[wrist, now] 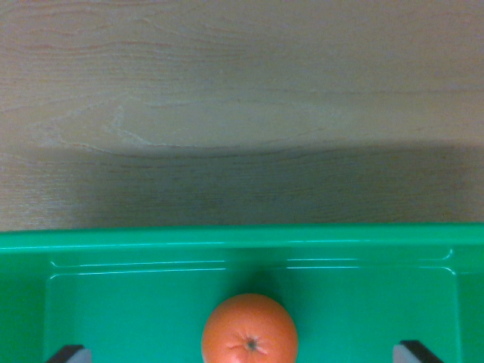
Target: Pick fruit
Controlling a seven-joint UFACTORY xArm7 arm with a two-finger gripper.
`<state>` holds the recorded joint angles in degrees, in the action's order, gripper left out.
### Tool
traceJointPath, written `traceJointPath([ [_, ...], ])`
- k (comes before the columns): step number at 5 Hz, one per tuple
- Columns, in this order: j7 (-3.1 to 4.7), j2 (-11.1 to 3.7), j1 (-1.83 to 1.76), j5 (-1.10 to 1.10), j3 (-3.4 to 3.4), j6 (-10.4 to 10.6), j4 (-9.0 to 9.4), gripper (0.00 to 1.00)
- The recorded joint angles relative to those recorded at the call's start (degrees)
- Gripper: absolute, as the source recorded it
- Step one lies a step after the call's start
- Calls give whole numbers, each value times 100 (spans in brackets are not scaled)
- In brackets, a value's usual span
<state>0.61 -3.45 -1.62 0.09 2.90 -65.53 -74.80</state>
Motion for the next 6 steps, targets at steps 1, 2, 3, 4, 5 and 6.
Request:
traceJointPath([
  [1,43,-93,10,3,-11,267,193,0],
  [2,43,-93,10,3,-11,267,193,0],
  [3,87,-188,21,7,-22,539,388,0],
  [4,87,-188,21,7,-22,539,388,0],
  [5,129,-278,30,10,-32,799,575,0],
  [6,129,-278,30,10,-32,799,575,0],
])
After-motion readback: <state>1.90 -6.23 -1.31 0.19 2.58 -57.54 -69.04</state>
